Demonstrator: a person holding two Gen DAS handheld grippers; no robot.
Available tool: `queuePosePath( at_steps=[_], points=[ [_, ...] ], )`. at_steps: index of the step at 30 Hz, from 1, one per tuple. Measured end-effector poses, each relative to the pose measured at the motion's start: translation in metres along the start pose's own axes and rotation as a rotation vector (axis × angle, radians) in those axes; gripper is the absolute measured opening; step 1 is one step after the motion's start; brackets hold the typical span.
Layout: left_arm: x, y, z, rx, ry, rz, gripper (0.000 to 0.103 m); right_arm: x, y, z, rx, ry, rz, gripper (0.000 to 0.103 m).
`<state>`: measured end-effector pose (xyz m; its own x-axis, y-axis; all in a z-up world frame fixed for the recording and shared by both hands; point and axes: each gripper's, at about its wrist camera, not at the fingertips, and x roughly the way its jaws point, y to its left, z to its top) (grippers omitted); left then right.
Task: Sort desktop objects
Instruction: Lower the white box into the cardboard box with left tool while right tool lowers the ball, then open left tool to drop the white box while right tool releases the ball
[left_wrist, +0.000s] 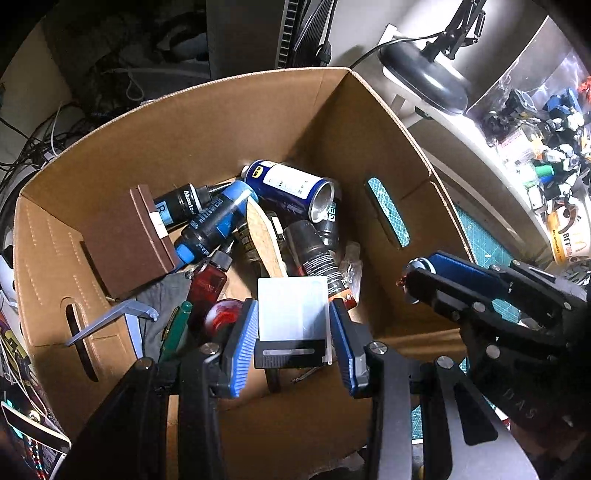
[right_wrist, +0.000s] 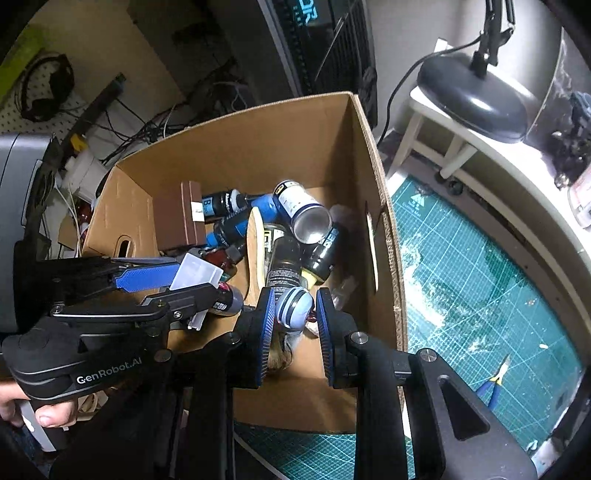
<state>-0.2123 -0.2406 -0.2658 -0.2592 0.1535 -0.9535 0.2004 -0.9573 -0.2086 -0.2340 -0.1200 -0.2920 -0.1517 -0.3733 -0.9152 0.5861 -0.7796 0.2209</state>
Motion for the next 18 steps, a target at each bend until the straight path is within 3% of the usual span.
queuePosePath(
  at_steps=[14,16,18],
  points=[
    [-0.002,0.005,-0.004,-0.035,-0.017,0.042,0.041,-0.007,0.0,-0.006,0.012,-0.011,0.008,0.026],
    [-0.003,0.004,-0.006,-0.04,-0.02,0.036,0.051,-0.01,0.001,-0.007,0.01,-0.021,0.012,0.03],
    [-0.006,0.004,-0.007,-0.051,-0.032,0.023,0.075,-0.012,0.003,-0.009,0.007,-0.027,0.009,0.031]
  ],
)
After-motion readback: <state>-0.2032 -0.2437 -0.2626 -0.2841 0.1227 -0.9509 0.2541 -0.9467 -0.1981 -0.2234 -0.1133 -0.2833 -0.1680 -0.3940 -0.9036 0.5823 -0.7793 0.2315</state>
